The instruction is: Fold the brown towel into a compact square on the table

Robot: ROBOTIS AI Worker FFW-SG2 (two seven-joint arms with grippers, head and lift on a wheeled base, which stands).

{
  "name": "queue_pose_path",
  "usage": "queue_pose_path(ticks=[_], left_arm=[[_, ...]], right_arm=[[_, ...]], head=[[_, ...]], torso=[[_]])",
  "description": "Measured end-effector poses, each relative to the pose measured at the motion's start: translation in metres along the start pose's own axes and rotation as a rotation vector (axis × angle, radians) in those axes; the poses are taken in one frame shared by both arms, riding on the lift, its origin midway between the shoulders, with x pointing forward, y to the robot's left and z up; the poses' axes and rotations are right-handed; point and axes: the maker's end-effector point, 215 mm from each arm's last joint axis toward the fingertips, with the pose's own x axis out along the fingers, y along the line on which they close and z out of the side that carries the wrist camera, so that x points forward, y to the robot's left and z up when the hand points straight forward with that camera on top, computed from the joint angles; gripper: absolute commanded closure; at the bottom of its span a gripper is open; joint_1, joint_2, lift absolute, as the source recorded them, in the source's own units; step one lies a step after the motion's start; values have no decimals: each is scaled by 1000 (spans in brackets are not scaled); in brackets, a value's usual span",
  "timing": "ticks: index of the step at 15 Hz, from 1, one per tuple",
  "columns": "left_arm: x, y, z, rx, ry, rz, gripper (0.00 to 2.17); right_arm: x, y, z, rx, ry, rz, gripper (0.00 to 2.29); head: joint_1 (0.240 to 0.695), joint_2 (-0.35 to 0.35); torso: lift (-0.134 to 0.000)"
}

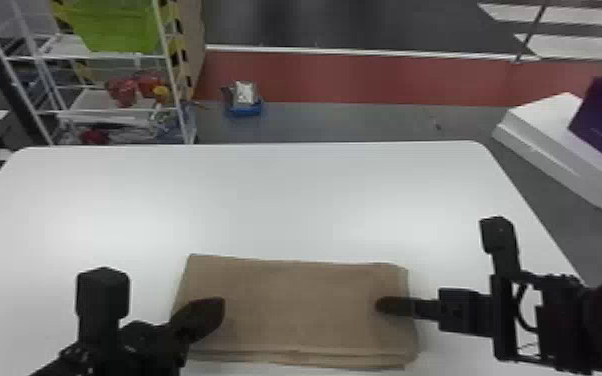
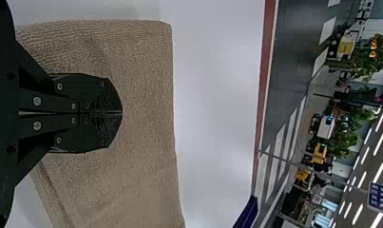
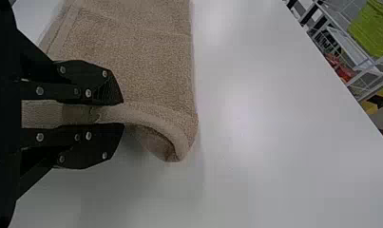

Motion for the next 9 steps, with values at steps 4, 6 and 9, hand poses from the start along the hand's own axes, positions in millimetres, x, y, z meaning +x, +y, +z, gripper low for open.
queue_pose_path(ticks=[4,6,9], left_arm=[[-3,4,-8,-6,24,11,1504],[-3,3,-10,-8,27,7,1504],[-2,-2,-11,-8,28,-3,1504]], right_arm=[[-13,-3,9,27,-34,30,1200],[-20,-9,12,30,-45,22,1200],[-26,-3,17,33,-61,62,1200]], head=[[695,-51],[695,-71],[695,-81]], torso=[[-123],[-123],[-123]])
